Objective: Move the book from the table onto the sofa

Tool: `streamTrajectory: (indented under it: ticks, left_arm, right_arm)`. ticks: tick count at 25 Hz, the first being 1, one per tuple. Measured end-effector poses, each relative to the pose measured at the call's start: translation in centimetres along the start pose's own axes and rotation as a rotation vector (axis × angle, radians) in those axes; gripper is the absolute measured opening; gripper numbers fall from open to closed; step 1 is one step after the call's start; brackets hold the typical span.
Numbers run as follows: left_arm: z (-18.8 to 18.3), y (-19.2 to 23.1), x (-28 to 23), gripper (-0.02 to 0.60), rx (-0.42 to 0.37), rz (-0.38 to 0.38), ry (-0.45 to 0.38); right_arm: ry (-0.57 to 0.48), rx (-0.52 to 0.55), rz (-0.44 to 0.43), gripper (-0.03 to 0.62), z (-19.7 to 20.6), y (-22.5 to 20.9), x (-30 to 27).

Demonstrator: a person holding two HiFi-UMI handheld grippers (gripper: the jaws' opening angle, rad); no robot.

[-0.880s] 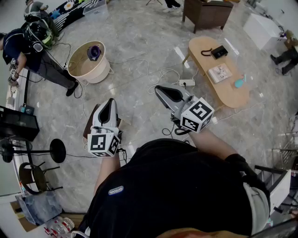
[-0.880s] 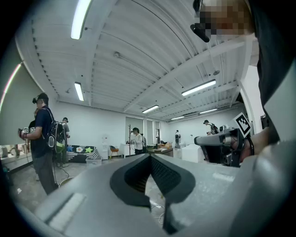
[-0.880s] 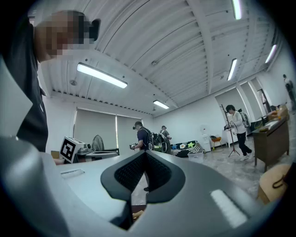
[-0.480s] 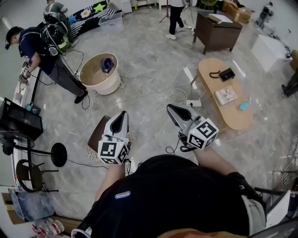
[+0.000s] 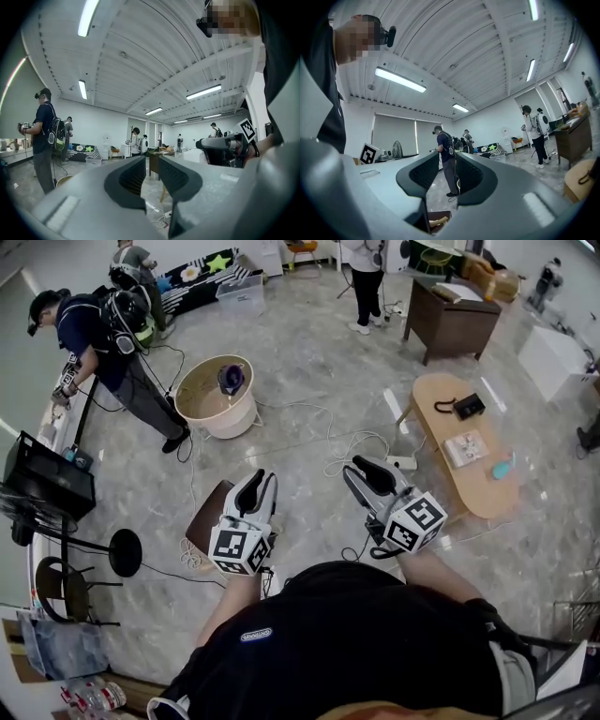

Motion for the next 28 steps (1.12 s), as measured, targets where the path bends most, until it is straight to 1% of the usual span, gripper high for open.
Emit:
streamTrajectory:
  ticks: [4, 6, 7, 9, 11, 14, 17, 18, 23, 25, 28]
  left_arm:
    - [0.0, -0.2, -0.2, 0.097, 0.001, 0.002, 0.001]
    - [0.1, -0.5, -0.1, 0.117, -0.005, 0.0, 0.006]
    - [0.1, -0.7, -0.1, 0.129, -0.008, -0.001, 0.008]
    - [0.1, -1.0, -0.1, 0.14, -0.012, -0.001, 0.012]
    - [0.2, -1.4, -0.1, 0.169, -0.018, -0.005, 0.014]
    - [0.4, -1.5, -0.1, 0.214, -0.021, -0.007, 0.017]
    - [0.6, -1.2, -0.2, 0.262, -0.024, -0.008, 0.024]
    - [0.6, -1.1, -0.2, 0.275, -0.026, -0.011, 0.025]
    - [0.8, -0.1, 0.1, 0.357, -0.019, -0.033, 0.024]
    - [1.0, 0.3, 0.1, 0.372, -0.019, -0.04, 0.023]
    - [1.4, 0.5, 0.1, 0.387, -0.018, -0.042, 0.024]
  right_arm:
    - [-0.007, -0.014, 0.014, 0.163, -0.3, -0.3, 0.2]
    - [-0.007, -0.026, 0.013, 0.203, -0.4, -0.5, 0.4]
    - [-0.006, -0.03, 0.01, 0.235, -0.4, -0.5, 0.5]
    - [-0.002, -0.036, 0.004, 0.274, -0.4, -0.6, 0.7]
    - [-0.004, -0.045, 0.001, 0.331, -0.4, -0.7, 0.9]
    - [-0.026, -0.054, 0.005, 0.437, -0.4, -1.0, 1.0]
    - [-0.045, -0.055, 0.006, 0.521, -0.3, -1.2, 0.6]
    - [-0.044, -0.054, 0.008, 0.539, -0.1, -1.2, 0.5]
    - [-0.031, -0.053, 0.016, 0.595, 0.9, -1.3, 0.2]
    - [-0.026, -0.056, 0.022, 0.611, 1.2, -1.3, 0.1]
    - [-0.027, -0.055, 0.037, 0.611, 1.4, -1.6, 0.5]
Point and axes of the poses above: the fingertips, and each gripper's own axes: x backward along the fingers, y to its left, z out of its underside, the point moved 3 cm from there along x, backward along the fingers, and after that the axes turned 15 degrees about -y, right-handed, at the moved point
